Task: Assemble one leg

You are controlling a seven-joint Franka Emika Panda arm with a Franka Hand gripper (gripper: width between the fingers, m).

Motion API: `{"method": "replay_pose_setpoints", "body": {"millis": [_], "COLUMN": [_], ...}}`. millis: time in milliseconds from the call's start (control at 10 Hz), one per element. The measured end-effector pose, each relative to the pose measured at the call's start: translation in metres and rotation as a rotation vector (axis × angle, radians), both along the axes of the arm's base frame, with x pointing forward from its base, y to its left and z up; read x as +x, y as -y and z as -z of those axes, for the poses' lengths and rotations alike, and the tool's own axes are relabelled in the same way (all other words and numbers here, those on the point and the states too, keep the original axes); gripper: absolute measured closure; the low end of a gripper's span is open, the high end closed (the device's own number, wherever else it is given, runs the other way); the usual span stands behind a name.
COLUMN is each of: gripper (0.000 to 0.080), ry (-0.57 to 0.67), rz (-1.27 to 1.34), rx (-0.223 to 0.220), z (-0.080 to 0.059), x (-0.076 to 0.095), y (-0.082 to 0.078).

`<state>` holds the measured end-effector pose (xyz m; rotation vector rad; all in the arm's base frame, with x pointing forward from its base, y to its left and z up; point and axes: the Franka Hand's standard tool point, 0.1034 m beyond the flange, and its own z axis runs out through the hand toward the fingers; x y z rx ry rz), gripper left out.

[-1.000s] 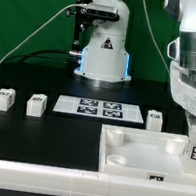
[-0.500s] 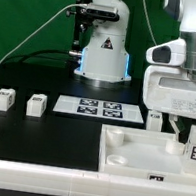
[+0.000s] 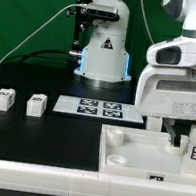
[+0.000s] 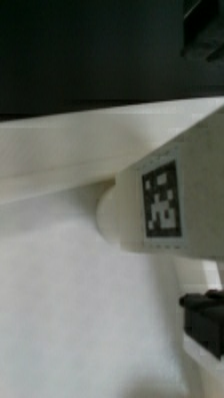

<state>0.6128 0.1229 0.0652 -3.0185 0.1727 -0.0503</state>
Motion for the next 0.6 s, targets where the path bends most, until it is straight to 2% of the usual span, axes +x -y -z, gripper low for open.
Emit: {"method": "replay_pose_setpoints", "body": {"millis": [100,300,400,500,600], "gripper": [0.015,0.015,0.0269,0.0269,0.0452], "ry": [0.011,0.009,0.009,0.009,0.009], "rz": [-0.093,-0.072,-0.072,-0.072,-0.072], "rx": [-0.005,-0.002,-0.002,-0.002,-0.002], "z": [0.0,0.0001,0.0001,0.0001,0.0001], "x": [0.0004,0.0005,0.0005,0.0005,0.0005], "y": [0.0023,0.0025,0.0025,0.0025,0.0025]}}
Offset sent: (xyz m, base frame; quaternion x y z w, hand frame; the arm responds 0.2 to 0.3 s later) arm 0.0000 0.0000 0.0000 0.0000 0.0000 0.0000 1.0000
